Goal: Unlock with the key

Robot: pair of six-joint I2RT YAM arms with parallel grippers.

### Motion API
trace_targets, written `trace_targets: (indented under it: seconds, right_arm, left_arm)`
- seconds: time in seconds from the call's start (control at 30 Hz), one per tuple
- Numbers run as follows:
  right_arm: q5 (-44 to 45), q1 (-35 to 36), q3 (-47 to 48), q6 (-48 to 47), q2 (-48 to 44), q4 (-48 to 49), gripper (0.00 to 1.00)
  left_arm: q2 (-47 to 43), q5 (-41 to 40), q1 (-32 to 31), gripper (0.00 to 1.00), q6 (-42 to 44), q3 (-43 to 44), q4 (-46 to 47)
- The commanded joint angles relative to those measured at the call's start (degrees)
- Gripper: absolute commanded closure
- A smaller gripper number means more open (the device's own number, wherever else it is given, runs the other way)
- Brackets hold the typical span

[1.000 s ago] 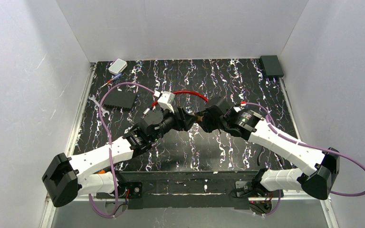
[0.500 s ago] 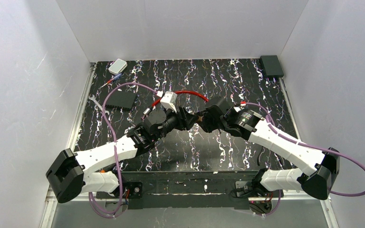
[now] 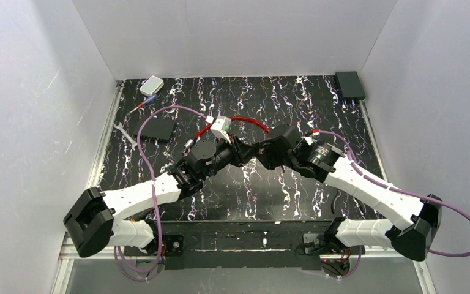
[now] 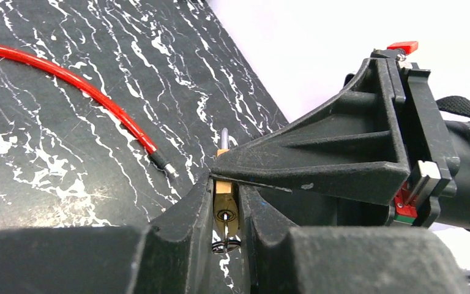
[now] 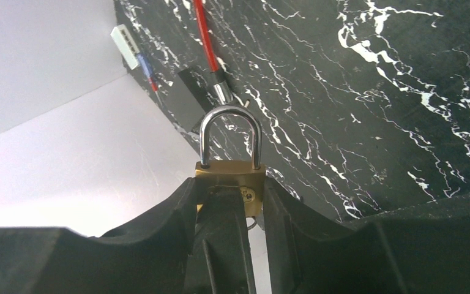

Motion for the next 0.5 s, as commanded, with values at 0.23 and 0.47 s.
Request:
trace_targets:
  seconds: [0.23,0.47]
  right_arm:
    - [5.8,0.4,-2.1,-5.1,-6.8,6.0,0.21]
    - [5.5,0.4,-2.9,-5.9,-7.8,4.6,0.02]
  left_arm:
    - [-3.5,-1.1,0.4,1.0,2.9,-0.1,0.2]
    - [-5.7,-0.7,0.5,1.0,4.2,-1.0,0.1]
